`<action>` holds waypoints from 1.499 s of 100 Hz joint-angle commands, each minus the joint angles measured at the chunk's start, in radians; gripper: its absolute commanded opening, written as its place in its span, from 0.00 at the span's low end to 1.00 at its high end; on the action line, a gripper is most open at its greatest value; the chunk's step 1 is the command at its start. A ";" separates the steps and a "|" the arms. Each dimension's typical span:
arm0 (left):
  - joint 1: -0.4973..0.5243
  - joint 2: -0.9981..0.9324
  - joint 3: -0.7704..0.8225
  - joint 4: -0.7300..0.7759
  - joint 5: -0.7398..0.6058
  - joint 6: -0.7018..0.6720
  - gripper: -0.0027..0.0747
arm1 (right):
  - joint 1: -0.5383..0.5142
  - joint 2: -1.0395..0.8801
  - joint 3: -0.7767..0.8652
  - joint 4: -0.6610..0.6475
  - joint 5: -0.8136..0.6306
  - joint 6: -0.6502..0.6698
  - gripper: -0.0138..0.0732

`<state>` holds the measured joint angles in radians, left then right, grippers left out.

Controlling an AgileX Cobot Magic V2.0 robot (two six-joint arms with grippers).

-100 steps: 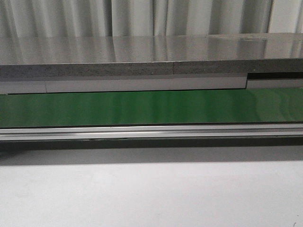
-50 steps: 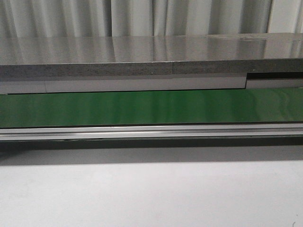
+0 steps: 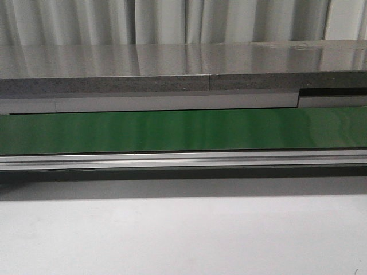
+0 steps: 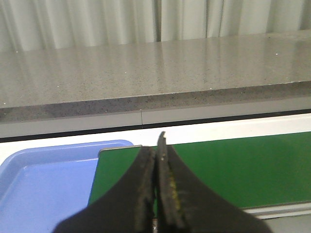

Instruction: Move button from left to right

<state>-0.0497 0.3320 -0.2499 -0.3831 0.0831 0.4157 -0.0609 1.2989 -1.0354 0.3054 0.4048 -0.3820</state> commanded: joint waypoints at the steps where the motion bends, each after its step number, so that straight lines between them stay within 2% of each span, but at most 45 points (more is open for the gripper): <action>1: -0.009 0.007 -0.027 -0.012 -0.083 -0.002 0.01 | 0.037 -0.128 0.069 0.029 -0.120 -0.007 0.66; 25: -0.009 0.007 -0.027 -0.012 -0.083 -0.002 0.01 | 0.111 -0.391 0.330 0.052 -0.224 -0.007 0.66; 47: -0.009 0.007 -0.027 -0.012 -0.083 -0.002 0.01 | 0.121 -0.639 0.523 0.057 -0.257 -0.007 0.66; 63: -0.009 0.007 -0.027 -0.012 -0.083 -0.002 0.01 | 0.121 -0.831 0.603 0.087 -0.244 -0.007 0.66; 82: -0.009 0.007 -0.027 -0.012 -0.083 -0.002 0.01 | 0.121 -0.988 0.640 0.101 -0.156 -0.007 0.65; 94: -0.009 0.007 -0.027 -0.012 -0.083 -0.002 0.01 | 0.121 -1.019 0.640 0.101 -0.138 -0.007 0.56; 127: -0.009 0.007 -0.027 -0.012 -0.083 -0.002 0.01 | 0.121 -1.021 0.640 0.101 -0.140 -0.007 0.09; 150: -0.009 0.007 -0.027 -0.012 -0.083 -0.002 0.01 | 0.121 -1.021 0.640 0.101 -0.139 -0.007 0.08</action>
<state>-0.0497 0.3320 -0.2499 -0.3831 0.0831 0.4157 0.0580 0.2686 -0.3710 0.3894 0.3263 -0.3820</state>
